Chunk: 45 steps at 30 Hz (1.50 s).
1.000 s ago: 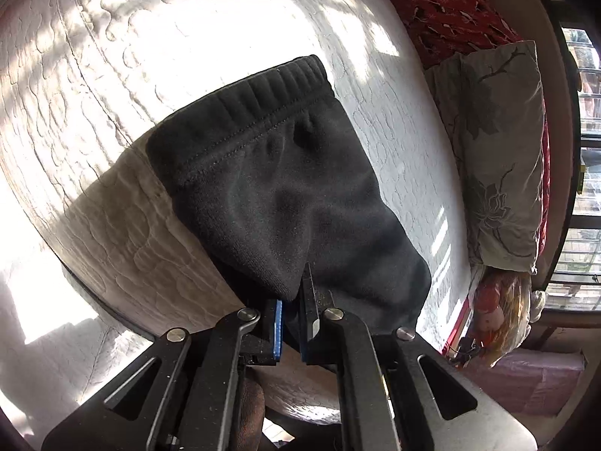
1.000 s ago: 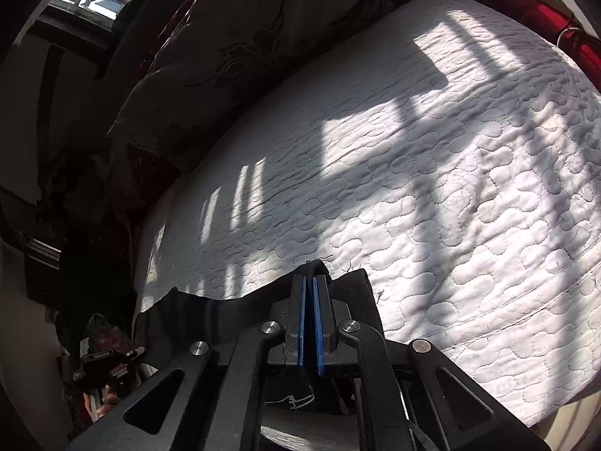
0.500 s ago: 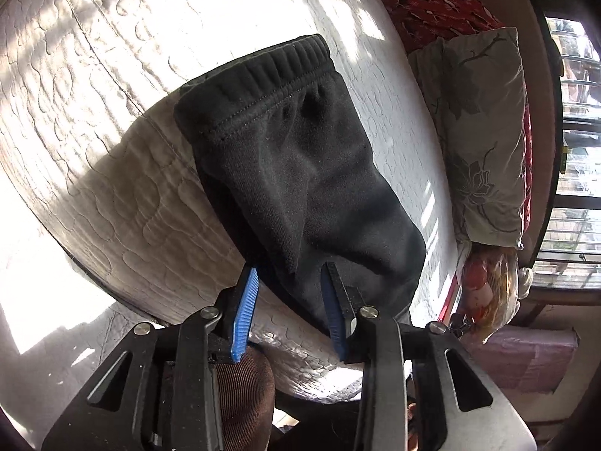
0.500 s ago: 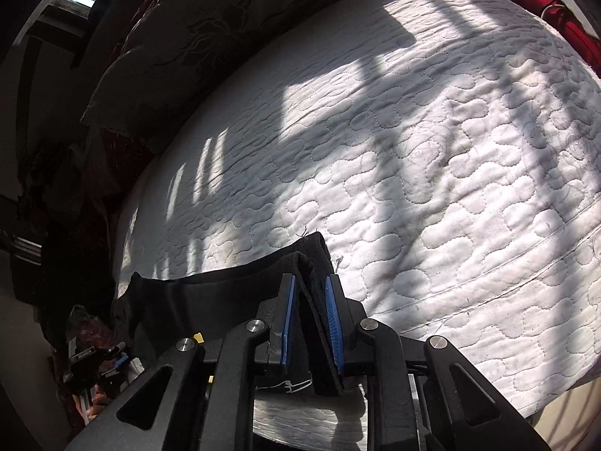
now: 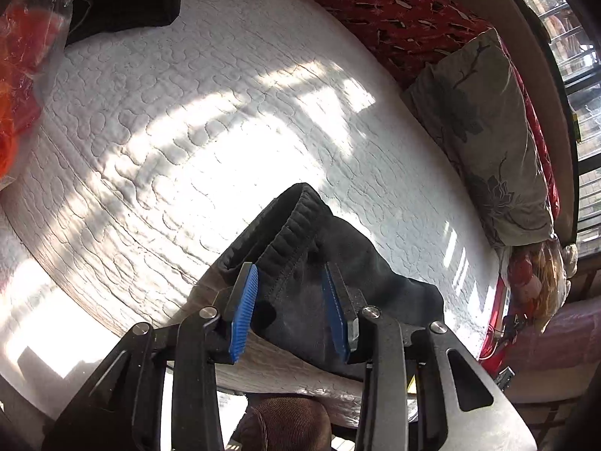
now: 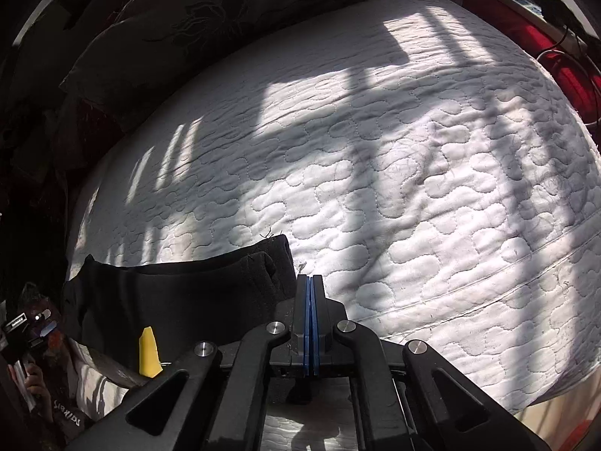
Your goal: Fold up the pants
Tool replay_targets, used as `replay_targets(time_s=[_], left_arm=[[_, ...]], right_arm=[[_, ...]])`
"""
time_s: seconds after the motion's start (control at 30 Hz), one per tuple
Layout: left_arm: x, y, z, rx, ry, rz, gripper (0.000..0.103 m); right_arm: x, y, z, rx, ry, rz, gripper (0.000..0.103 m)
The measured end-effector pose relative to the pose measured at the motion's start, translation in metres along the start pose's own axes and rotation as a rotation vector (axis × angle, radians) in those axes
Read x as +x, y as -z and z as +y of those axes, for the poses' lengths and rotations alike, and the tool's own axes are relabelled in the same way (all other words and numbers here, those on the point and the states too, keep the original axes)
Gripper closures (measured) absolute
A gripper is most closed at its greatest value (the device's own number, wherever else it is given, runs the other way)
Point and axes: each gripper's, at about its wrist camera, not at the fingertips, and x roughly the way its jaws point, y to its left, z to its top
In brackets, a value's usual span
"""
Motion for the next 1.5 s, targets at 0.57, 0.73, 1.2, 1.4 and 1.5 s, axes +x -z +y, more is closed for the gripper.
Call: replay_targets(time_s=[0.57, 0.73, 1.2, 1.4, 1.5], left_arm=[[0.055, -0.039, -0.036, 0.321, 0.025, 0.191, 0.044], [0.062, -0.041, -0.035, 0.334, 0.098, 0.227, 0.044], [0.069, -0.037, -0.045, 0.457, -0.100, 0.101, 0.086], [0.026, -0.041, -0.025, 0.347, -0.078, 0.030, 0.083], [-0.002, -0.025, -0.018, 0.342, -0.023, 0.021, 0.068]], right_arm=[[0.064, -0.023, 0.234, -0.266, -0.413, 0.199, 0.058], [0.104, -0.024, 0.287, -0.358, -0.386, 0.278, 0.058], [0.103, -0.010, 0.307, -0.554, -0.229, 0.195, 0.100], [0.097, -0.007, 0.301, -0.504, -0.190, 0.137, 0.077], [0.059, -0.003, 0.294, -0.473, -0.232, 0.038, 0.063]])
